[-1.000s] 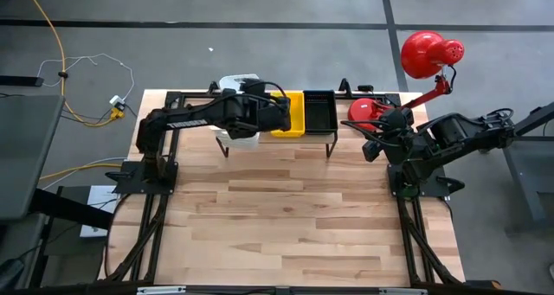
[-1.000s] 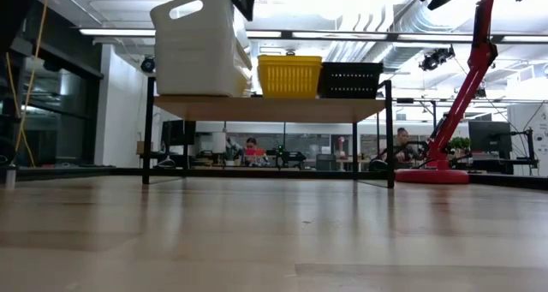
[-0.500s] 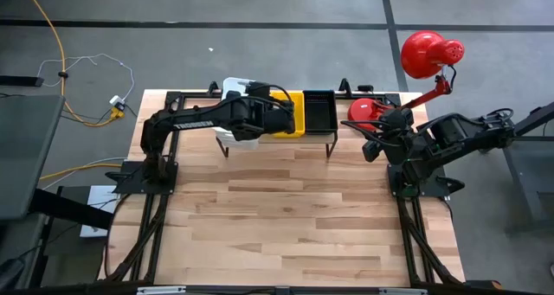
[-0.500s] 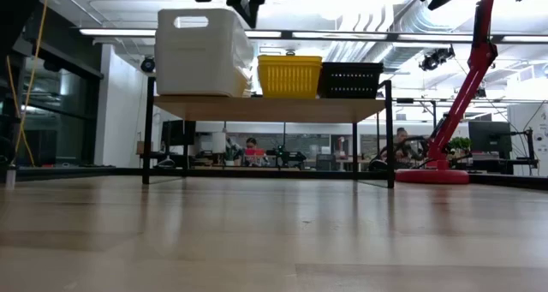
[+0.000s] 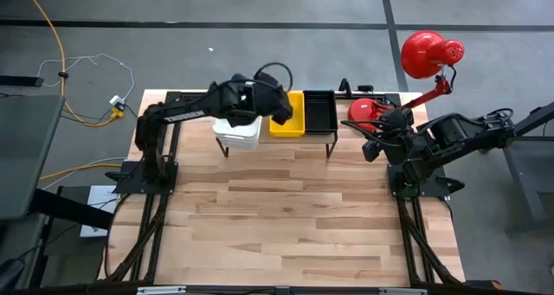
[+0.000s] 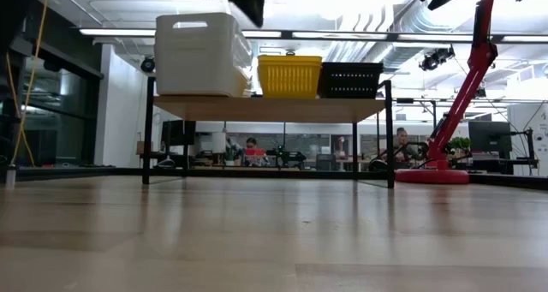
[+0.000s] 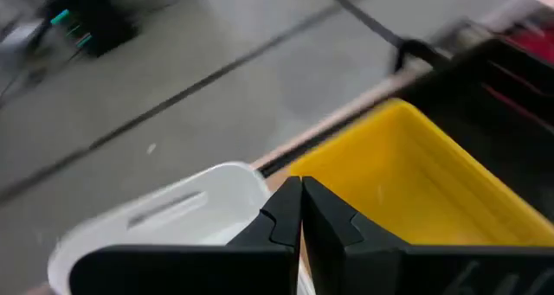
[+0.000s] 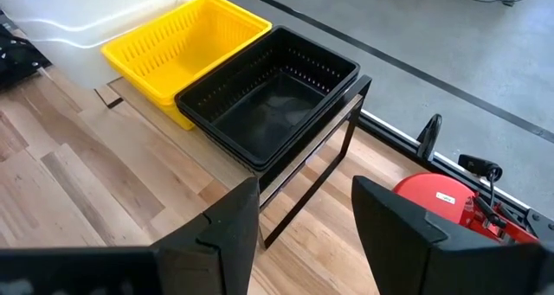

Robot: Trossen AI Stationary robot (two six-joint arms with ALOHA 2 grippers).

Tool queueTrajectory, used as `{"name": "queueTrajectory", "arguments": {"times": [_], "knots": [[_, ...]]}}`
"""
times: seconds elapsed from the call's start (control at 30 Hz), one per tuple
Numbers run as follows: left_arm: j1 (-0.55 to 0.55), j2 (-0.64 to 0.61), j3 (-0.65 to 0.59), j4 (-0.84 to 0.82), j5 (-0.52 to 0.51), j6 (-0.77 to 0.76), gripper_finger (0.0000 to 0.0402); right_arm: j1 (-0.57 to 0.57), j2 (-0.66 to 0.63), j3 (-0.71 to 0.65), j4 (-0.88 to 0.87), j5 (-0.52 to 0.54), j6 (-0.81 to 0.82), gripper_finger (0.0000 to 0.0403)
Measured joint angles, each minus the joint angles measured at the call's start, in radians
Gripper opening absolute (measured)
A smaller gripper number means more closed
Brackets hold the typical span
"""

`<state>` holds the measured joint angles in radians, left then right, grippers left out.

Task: Stack baskets on shelf by color
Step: Adjust the stacked white bins

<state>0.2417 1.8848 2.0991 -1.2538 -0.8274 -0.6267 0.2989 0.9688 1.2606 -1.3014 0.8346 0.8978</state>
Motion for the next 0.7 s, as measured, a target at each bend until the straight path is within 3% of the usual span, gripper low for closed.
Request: {"name": "queueTrajectory", "arguments": {"times": [0.17,0.3,0.37,0.43,0.57,0.7], "knots": [[-0.036,-0.112,0.000,0.096,0.231,0.383,0.0000,0.000,0.000,0.000,0.000,0.001,0.007,0.0172],[-0.052,-0.215,0.002,0.214,0.570,0.601,0.0000,0.000,0.000,0.000,0.000,0.003,0.043,0.0172],[-0.048,-0.249,0.001,0.265,0.742,0.641,0.0000,0.000,0.000,0.000,-0.001,0.003,0.058,0.0172],[-0.048,-0.270,0.001,0.314,0.847,0.641,0.0000,0.000,0.001,0.000,-0.004,0.003,0.073,0.0172],[-0.048,-0.281,-0.007,0.350,0.922,0.647,0.0000,0.000,0.001,0.000,-0.004,0.003,0.095,0.0172],[-0.067,-0.300,-0.137,0.439,1.019,0.628,0.0000,0.000,0.001,0.000,-0.004,0.004,0.097,0.0172]]}}
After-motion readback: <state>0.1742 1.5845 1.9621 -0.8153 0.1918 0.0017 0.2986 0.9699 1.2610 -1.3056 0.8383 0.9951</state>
